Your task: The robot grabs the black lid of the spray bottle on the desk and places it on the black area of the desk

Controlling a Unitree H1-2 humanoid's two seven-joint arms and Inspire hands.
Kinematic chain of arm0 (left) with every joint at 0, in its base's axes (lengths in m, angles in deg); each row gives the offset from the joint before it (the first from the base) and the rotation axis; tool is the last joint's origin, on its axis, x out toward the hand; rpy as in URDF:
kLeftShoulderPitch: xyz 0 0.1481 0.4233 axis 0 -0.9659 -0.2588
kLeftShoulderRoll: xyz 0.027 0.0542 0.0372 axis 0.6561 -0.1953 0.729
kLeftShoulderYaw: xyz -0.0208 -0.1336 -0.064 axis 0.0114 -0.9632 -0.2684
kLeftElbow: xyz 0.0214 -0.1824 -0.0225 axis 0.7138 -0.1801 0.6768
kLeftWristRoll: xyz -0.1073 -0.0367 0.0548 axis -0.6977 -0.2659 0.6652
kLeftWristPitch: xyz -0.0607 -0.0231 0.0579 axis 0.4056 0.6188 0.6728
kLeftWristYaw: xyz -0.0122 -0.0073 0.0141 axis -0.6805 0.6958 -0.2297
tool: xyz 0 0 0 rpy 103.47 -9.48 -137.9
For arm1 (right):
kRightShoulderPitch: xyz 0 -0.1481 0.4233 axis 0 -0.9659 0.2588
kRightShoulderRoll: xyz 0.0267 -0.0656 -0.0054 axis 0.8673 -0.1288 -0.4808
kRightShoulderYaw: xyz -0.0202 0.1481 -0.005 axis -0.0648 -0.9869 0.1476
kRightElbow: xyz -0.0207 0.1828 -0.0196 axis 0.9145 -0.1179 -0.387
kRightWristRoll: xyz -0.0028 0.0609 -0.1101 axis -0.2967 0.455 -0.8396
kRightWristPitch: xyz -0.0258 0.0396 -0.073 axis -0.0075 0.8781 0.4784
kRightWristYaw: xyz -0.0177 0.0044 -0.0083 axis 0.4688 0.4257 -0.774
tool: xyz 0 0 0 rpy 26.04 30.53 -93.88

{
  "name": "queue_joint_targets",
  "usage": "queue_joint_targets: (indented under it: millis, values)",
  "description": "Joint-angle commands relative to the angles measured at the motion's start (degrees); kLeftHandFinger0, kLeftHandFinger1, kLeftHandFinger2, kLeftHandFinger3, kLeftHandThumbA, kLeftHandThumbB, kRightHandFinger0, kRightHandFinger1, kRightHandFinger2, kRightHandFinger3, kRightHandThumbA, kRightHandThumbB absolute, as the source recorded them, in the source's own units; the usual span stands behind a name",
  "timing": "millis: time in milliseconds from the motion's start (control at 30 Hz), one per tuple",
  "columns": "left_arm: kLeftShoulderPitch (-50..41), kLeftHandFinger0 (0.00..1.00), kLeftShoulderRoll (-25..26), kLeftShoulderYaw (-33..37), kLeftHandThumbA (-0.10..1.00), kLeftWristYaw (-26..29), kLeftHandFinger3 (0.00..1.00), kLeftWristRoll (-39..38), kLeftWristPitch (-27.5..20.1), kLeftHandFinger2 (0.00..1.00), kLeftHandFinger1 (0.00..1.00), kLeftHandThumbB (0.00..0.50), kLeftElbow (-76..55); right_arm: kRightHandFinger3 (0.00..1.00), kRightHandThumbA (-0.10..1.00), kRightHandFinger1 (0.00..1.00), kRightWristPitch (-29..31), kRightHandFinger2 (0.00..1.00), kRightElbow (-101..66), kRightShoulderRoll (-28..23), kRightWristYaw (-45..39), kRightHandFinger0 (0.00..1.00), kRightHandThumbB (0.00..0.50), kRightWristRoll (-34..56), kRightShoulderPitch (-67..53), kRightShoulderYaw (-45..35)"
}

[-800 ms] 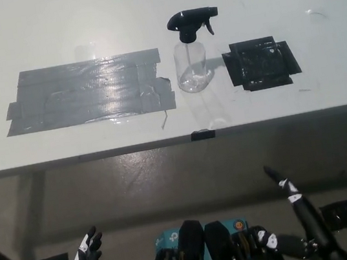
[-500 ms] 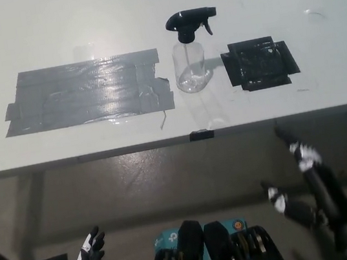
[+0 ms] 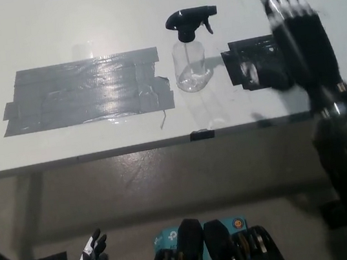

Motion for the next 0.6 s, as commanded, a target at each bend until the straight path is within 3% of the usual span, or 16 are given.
queue_joint_targets:
  millis: [0,567]
  values:
    - [-0.5,1.00,0.3,0.3,0.94,0.0,1.00,1.2,-2.2,1.00,1.00,0.029,-2.6,1.00,0.95,1.00,-8.2,1.00,3.5,-0.4,-5.2,1.00,0.343,-7.7,8.9,2.2]
    - [0.1,1.00,0.8,0.4,0.88,-1.8,1.00,0.7,0.0,1.00,1.00,0.039,-4.5,1.00,0.99,1.00,-15.6,1.00,29.5,1.1,-3.0,1.00,0.415,-9.5,21.9,9.7]
